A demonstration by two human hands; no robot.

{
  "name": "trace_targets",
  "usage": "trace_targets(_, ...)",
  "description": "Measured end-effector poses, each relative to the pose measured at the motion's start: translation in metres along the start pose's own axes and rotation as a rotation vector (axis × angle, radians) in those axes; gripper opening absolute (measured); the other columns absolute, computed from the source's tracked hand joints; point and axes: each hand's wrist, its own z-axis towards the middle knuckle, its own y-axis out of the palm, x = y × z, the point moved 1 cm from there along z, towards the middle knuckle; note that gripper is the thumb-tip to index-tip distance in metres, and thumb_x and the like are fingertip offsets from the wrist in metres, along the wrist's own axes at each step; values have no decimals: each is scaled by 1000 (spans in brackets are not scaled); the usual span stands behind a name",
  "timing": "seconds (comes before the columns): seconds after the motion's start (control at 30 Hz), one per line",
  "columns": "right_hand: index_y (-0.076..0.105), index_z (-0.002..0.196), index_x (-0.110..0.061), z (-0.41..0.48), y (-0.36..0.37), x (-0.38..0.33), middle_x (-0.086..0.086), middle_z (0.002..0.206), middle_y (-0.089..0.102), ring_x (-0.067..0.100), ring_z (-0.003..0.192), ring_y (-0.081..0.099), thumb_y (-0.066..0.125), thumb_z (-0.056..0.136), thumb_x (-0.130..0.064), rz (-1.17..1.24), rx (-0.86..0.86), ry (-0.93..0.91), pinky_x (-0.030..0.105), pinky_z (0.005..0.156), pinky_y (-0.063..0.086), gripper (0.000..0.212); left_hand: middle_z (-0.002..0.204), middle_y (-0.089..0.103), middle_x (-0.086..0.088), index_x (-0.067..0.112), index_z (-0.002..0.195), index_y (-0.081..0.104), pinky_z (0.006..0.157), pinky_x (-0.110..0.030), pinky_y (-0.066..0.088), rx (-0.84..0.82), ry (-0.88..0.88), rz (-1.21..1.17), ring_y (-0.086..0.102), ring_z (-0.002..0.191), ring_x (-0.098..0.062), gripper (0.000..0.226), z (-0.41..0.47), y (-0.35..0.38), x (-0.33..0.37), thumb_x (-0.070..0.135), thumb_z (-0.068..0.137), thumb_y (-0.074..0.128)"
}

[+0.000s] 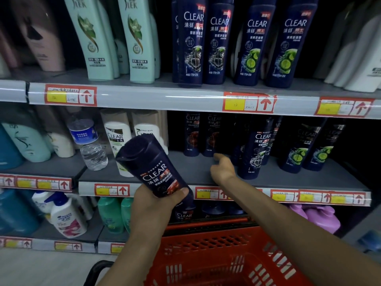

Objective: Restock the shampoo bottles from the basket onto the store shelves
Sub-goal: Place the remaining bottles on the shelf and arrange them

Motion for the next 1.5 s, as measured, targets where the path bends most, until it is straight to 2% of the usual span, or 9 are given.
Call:
trace_targets(0.17,64,123,-12,-37,-20,8,14,128,62,14,85,61,47,90,22,144,-159,-131,36,95,56,50,78,74,15,20,99,74,61,-8,47,-5,189,243,66,72,13,36,9,9,-3,13,70,94)
trace_targets(0.23,66,110,-11,-59,-29,4,11,107,63,14,76,56,50,91,23,73,-265,-270,24,73,57,42,78,73,16,21,97,74,58,-5,44,-5,234,317,65,74,13,36,16,16,-5,15,69,94)
trace_targets(0.43,71,121,-26,-91,-36,8,-10,109,75,0,99,69,86,79,-10,-15,-219,-497,22,90,57,47,88,77,15,25,102,76,74,-28,58,38,285,421,72,84,-4,39,32,40,-10,29,68,94)
trace_targets(0.6,70,124,-27,-84,-40,2,-14,112,75,-5,104,67,84,83,-22,-9,-144,-592,18,90,54,43,94,76,15,27,107,70,81,-41,59,-29,313,438,71,90,-8,45,39,54,-7,29,68,92)
trace_targets(0.77,60,136,-33,-70,-34,-3,-10,117,73,2,77,64,72,92,-29,-121,-45,-622,34,79,58,45,102,74,8,24,120,56,85,-45,57,-4,341,515,69,98,-21,55,51,64,1,30,76,88)
trace_targets(0.87,61,138,-29,-62,-32,-5,-4,122,72,10,98,69,69,95,-26,-120,-15,-626,35,87,57,44,112,71,2,24,127,40,88,-48,56,-16,323,514,69,105,-27,64,59,69,6,36,81,84)
trace_targets(1.13,65,131,-31,-50,-18,5,-7,106,76,8,97,71,70,95,-32,-135,-24,-580,39,89,59,37,121,68,4,28,129,28,92,-48,55,-109,311,549,68,107,-25,57,70,69,-7,36,93,72)
trace_targets(1.37,68,128,-21,-46,-14,4,-9,98,70,8,90,69,72,95,-33,-124,29,-501,33,86,59,36,119,72,12,32,141,43,99,-42,56,-125,325,445,69,109,-10,60,94,71,-22,37,91,75)
trace_targets(1.5,72,118,-22,-40,-2,3,-4,90,70,12,81,66,73,92,-40,-131,97,-476,37,78,59,32,99,72,10,26,133,60,85,-30,53,-112,307,520,68,97,-13,42,102,68,-23,41,95,70)
